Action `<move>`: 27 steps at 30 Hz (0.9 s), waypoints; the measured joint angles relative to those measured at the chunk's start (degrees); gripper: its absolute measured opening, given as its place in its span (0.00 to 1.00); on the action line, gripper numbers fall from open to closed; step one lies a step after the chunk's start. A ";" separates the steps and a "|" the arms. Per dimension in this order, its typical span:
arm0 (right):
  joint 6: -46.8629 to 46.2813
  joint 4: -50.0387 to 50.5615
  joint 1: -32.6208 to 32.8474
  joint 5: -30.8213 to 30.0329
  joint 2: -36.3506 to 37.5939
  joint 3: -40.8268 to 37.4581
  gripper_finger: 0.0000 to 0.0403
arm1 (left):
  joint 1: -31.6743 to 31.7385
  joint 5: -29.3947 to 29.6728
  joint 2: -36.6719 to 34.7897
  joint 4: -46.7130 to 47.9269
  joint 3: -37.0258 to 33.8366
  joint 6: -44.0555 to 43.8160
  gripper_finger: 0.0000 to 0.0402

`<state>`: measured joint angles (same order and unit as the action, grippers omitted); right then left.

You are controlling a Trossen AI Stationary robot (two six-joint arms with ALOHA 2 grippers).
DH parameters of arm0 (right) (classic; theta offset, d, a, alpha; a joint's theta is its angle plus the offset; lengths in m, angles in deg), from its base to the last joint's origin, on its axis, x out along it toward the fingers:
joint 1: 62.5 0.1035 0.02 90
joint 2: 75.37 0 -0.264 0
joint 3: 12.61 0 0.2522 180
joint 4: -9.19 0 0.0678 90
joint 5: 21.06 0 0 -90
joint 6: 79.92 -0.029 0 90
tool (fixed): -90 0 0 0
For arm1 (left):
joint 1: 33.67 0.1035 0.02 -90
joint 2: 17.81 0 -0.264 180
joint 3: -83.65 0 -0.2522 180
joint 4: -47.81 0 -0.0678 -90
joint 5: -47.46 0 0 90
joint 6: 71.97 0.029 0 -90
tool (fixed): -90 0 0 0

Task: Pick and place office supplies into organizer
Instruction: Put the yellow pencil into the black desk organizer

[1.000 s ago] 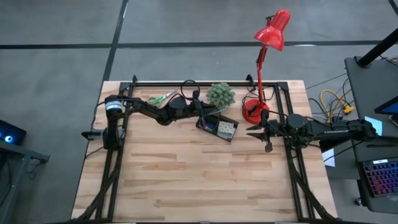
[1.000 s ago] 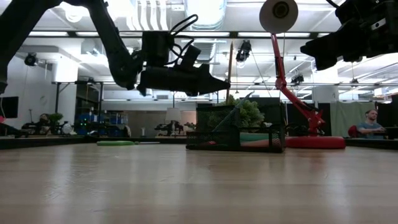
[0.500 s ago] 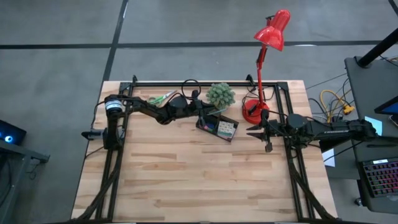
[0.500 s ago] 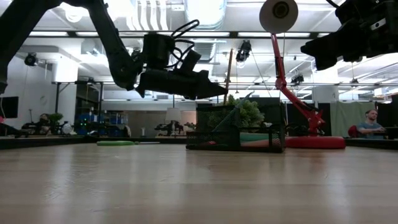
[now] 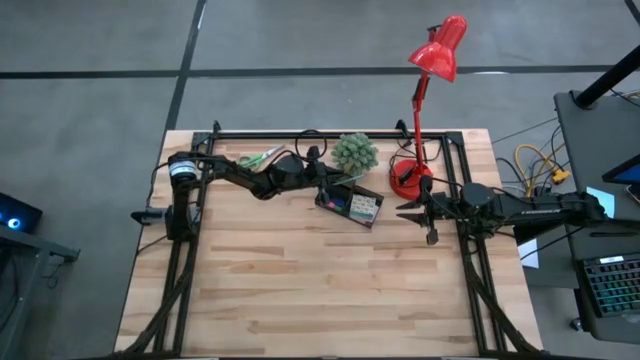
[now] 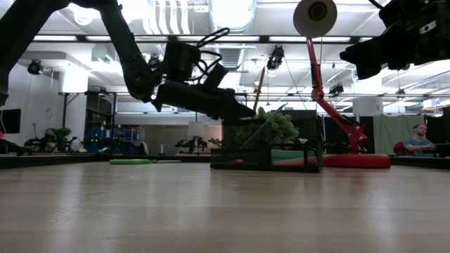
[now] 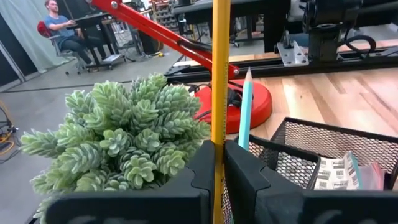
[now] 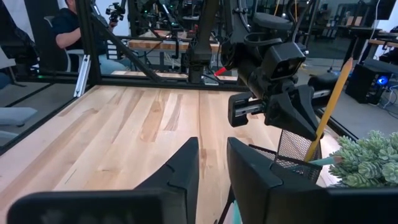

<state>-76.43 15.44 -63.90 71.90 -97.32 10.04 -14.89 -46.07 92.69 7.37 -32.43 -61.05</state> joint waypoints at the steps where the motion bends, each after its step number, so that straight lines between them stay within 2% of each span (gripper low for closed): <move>1: -0.01 0.00 0.01 0.00 0.01 0.00 0.18 | 0.03 0.00 0.00 0.31 0.00 0.01 0.02; 20: -0.02 0.00 0.01 0.00 0.00 0.00 0.21 | 0.03 -0.11 -0.17 3.29 0.24 0.44 0.02; 27: 0.01 0.00 0.01 0.00 0.02 0.00 0.19 | 0.03 -2.67 -1.18 4.80 0.70 0.59 0.02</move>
<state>-76.42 15.44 -63.89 71.90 -97.30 10.04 -14.86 -48.75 91.51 12.17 -31.74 -60.46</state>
